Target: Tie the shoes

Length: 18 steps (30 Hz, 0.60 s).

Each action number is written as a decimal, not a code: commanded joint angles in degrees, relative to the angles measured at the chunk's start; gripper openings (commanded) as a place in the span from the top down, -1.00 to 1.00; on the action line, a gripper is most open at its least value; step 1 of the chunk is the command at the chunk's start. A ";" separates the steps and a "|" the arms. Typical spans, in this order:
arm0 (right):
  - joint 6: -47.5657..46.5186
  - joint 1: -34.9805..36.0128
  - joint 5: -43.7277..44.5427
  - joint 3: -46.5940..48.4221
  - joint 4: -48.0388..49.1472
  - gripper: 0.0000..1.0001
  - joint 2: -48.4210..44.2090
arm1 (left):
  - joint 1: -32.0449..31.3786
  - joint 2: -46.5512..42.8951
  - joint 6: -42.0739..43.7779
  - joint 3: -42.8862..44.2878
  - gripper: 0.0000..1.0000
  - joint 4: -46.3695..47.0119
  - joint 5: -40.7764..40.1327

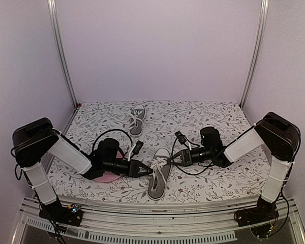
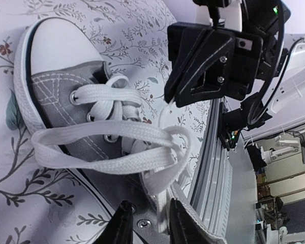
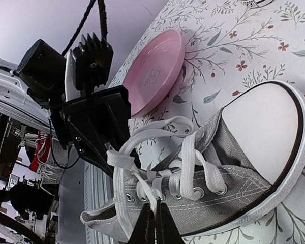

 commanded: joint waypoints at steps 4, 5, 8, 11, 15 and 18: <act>0.46 -0.70 1.89 -1.78 0.93 0.96 -2.64 | -1.54 0.96 -0.53 0.39 0.80 1.12 -0.08; 0.49 -0.71 2.09 -1.92 0.93 0.96 -2.75 | -1.66 0.97 -0.75 0.31 0.81 1.19 -0.24; 0.44 -0.73 2.78 -2.41 0.84 0.96 -3.29 | -2.10 0.69 -1.42 -0.12 0.91 1.79 -0.64; 0.37 -0.80 2.75 -2.50 0.67 0.95 -3.55 | -2.81 0.53 -2.73 -0.17 1.00 2.69 -0.84; -0.03 -0.79 4.00 -3.12 0.38 0.47 -5.22 | -4.15 0.21 -6.00 -0.02 1.00 3.49 -2.08; -1.03 -0.52 7.50 -4.55 -0.68 0.02 -8.39 | -4.70 0.21 -9.74 -0.42 1.00 4.87 -2.94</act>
